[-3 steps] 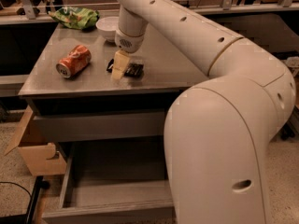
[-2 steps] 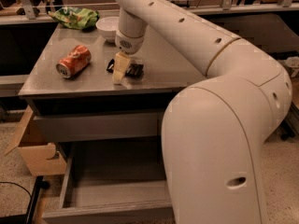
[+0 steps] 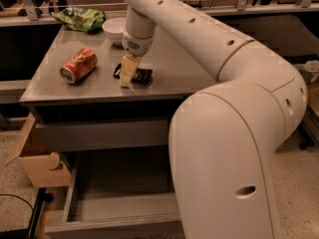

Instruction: Place rxbar chocolate into middle drawer

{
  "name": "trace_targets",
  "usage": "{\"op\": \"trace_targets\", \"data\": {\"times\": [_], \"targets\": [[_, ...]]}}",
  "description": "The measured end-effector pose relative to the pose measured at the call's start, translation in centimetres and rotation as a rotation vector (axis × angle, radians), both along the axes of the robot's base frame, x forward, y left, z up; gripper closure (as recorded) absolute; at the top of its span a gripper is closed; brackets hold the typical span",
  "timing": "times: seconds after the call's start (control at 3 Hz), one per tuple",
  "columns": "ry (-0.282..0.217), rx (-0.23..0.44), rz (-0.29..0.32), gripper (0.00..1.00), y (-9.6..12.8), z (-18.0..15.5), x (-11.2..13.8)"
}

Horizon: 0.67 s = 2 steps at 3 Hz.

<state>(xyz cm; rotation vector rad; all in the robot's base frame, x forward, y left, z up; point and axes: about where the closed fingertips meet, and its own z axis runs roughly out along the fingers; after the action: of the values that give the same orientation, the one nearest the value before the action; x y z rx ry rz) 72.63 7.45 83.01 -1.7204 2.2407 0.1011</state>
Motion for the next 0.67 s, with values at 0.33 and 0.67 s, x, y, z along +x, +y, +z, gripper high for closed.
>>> {"op": "trace_targets", "data": {"times": [0.33,0.67], "targets": [[0.0,0.0,0.0,0.86,-0.01,0.82,0.0],[0.0,0.0,0.0,1.0,-0.01,0.82,0.0]]}}
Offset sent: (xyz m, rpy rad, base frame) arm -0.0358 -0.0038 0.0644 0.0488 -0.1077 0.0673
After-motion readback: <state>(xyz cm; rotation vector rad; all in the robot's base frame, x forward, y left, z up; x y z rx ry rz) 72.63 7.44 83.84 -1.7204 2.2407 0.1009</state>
